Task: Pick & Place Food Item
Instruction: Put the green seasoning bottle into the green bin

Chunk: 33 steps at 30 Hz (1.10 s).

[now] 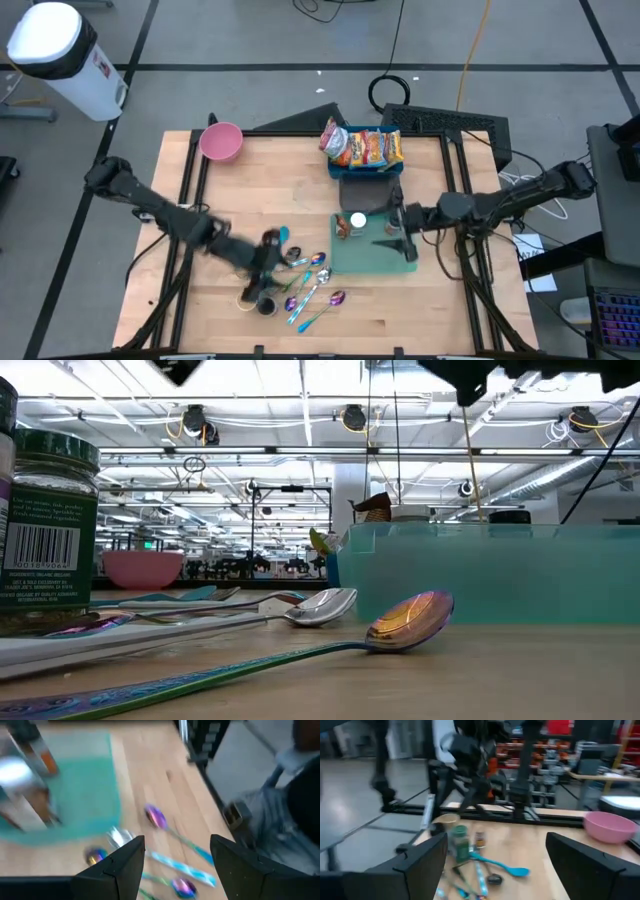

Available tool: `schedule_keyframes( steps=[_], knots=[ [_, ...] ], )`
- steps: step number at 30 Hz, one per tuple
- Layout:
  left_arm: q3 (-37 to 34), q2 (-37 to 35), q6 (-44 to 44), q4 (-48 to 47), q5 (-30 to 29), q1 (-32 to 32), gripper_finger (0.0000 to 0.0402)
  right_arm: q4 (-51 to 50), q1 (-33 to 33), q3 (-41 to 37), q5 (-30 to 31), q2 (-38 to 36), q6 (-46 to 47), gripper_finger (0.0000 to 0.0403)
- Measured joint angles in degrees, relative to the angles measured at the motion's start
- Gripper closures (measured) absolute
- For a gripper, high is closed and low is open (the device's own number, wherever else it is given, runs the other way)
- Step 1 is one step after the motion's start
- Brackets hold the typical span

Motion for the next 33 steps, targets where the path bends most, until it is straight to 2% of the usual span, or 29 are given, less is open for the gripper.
schedule_keyframes(
  steps=[4,10,14,20,24,33],
  knots=[
    [0.0,2.1,-3.6,-5.1,-5.9,-5.5,0.0172,1.2,4.6,0.0,0.9,0.5,-3.4,0.0076],
    [0.0,2.6,-14.3,-13.8,-6.6,-6.1,0.0171,2.9,9.2,0.0,7.5,2.1,-4.5,0.0076],
    [0.0,2.6,-18.3,-16.5,-6.3,-5.2,0.0152,4.0,10.1,0.0,9.4,3.6,-4.4,0.0076],
    [0.0,2.9,-19.0,-18.8,2.1,-4.5,0.0096,6.2,10.1,0.0,9.3,5.6,-4.2,0.0076],
    [0.0,3.6,-17.9,-19.2,0.3,-5.1,0.0080,6.2,10.1,0.0,9.3,5.7,-4.1,0.0076],
    [0.0,7.4,-15.0,-21.7,-1.5,-4.8,0.0078,5.8,10.1,0.0,9.3,5.7,-3.8,0.0076]
  ],
)
